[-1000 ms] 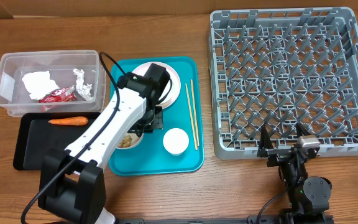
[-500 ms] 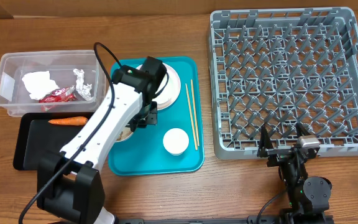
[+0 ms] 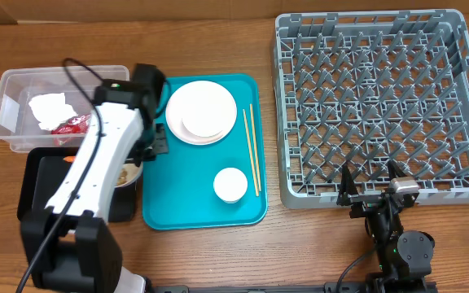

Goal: Sort waste into correct bins and load items into the dishwasher
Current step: 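Lift the bowl and carry it left over the black tray, then tilt the bowl with the left gripper to dump rice onto the black tray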

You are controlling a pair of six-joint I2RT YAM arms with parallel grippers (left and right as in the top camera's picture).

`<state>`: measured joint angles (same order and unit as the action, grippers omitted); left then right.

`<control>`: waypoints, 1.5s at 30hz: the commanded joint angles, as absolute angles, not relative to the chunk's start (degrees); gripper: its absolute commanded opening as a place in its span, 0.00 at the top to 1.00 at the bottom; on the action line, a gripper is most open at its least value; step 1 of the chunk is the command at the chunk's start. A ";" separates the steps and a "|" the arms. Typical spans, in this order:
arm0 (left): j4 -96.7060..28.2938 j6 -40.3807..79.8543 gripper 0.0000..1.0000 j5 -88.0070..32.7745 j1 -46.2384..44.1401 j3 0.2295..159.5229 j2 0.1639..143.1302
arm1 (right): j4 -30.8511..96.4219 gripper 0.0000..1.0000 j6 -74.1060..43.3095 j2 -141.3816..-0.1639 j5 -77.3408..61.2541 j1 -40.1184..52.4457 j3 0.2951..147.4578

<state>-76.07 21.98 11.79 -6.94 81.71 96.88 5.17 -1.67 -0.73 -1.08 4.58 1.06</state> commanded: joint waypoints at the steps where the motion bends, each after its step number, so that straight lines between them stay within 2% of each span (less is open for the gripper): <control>1: -75.72 20.29 0.96 11.88 -2.39 83.02 94.04 | 4.82 0.00 -1.52 -0.16 -0.93 4.45 0.45; 11: -72.12 12.01 0.96 -4.51 13.15 82.28 94.00 | 4.80 0.00 -1.52 -0.16 -0.93 4.45 0.45; 19: -72.62 -1.61 0.96 -29.54 26.26 82.24 94.00 | 4.80 0.00 -1.52 -0.16 -0.93 4.45 0.45; 24: -72.86 -5.23 0.96 -39.11 32.80 82.21 94.00 | 4.82 0.00 -1.50 -0.16 -0.93 4.45 0.45; 31: -73.34 -7.70 0.96 -42.87 38.33 82.21 94.02 | 4.82 0.00 -1.52 -0.16 -0.93 4.45 0.45; 45: -74.94 -13.13 0.96 -48.18 38.65 82.08 94.06 | 4.80 0.00 -1.52 -0.16 -0.93 4.45 0.45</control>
<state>-75.11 -9.67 -44.25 38.63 81.73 95.46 5.17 -1.69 -0.73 -1.08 4.58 1.06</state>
